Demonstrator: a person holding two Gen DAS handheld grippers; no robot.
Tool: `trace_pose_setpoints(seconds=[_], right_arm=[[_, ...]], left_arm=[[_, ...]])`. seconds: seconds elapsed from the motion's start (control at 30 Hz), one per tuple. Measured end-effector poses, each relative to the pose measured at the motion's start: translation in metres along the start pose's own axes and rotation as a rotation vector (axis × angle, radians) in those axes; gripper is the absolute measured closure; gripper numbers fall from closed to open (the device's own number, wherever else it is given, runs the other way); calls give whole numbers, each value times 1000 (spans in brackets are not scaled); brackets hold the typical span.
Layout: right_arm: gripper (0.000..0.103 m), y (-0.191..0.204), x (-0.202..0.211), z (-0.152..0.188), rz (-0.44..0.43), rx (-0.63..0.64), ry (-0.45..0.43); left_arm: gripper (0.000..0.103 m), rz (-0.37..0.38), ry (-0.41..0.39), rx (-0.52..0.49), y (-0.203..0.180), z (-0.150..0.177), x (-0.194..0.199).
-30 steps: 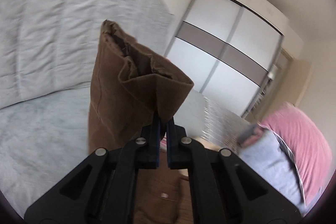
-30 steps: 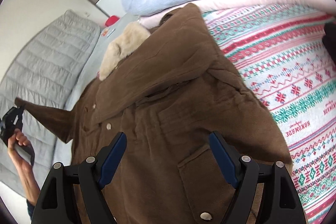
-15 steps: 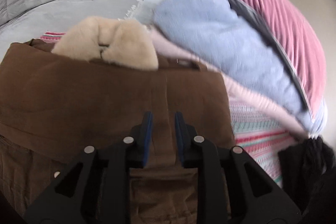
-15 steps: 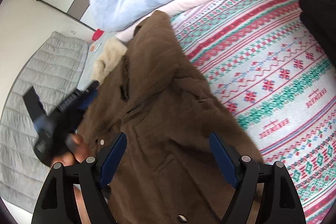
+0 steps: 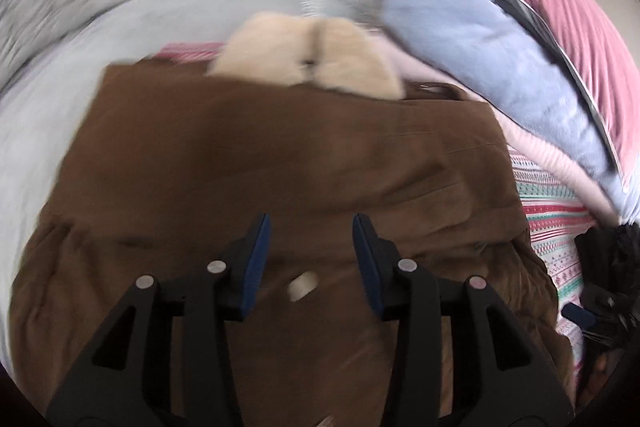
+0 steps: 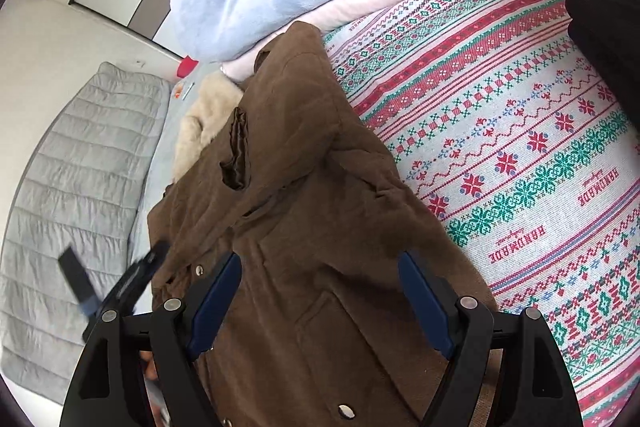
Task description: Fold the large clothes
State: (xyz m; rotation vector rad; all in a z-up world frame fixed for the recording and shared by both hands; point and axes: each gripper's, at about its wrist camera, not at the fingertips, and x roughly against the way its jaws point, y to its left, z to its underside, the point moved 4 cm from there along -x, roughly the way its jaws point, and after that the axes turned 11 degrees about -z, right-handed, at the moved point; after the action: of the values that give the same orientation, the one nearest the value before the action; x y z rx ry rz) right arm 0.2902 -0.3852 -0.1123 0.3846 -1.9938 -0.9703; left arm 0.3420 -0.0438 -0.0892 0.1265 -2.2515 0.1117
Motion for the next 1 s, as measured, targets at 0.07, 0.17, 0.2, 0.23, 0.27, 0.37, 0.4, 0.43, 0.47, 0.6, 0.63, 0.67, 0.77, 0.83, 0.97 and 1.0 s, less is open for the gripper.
trace_pose_setpoints(seconds=[0.07, 0.17, 0.2, 0.23, 0.27, 0.37, 0.4, 0.43, 0.47, 0.6, 0.63, 0.67, 0.77, 0.83, 0.97, 1.0], right_arm=[[21, -1, 0, 0, 11, 5, -3], [21, -4, -3, 2, 41, 10, 1], [21, -6, -5, 3, 54, 12, 7], [21, -7, -6, 4, 63, 12, 11], [21, -8, -7, 5, 68, 12, 14], [21, -6, -8, 9, 88, 37, 24], [21, -5, -8, 11, 94, 53, 27], [21, -2, -9, 13, 101, 71, 31], [21, -1, -9, 14, 105, 84, 35], [21, -4, -10, 26, 125, 91, 69], [21, -5, -12, 30, 125, 92, 87], [21, -7, -14, 33, 121, 93, 105], [21, -13, -22, 39, 125, 99, 153], [21, -19, -26, 43, 118, 100, 177], [23, -35, -21, 36, 60, 135, 158], [24, -41, -16, 33, 21, 111, 143]], left_arm=[[57, -31, 35, 41, 33, 8, 16], [46, -67, 21, 29, 66, 23, 49], [40, -94, 13, 9, 74, 29, 60], [37, -117, 7, -11, 80, 37, 71], [32, -132, -1, -25, 89, 45, 82], [24, -158, -10, -6, 120, 67, 107], [24, -168, -8, 13, 131, 74, 111], [24, -175, -2, 30, 141, 79, 111], [24, -181, 11, 50, 153, 85, 108], [24, -260, 88, 131, 194, 102, 79], [24, -301, 114, 131, 204, 107, 68], [24, -332, 134, 118, 209, 111, 60], [26, -407, 167, 87, 230, 129, 42], [26, -354, 188, 115, 245, 138, 36], [26, -285, 175, 129, 263, 145, 41], [26, -285, 170, 128, 264, 146, 44]])
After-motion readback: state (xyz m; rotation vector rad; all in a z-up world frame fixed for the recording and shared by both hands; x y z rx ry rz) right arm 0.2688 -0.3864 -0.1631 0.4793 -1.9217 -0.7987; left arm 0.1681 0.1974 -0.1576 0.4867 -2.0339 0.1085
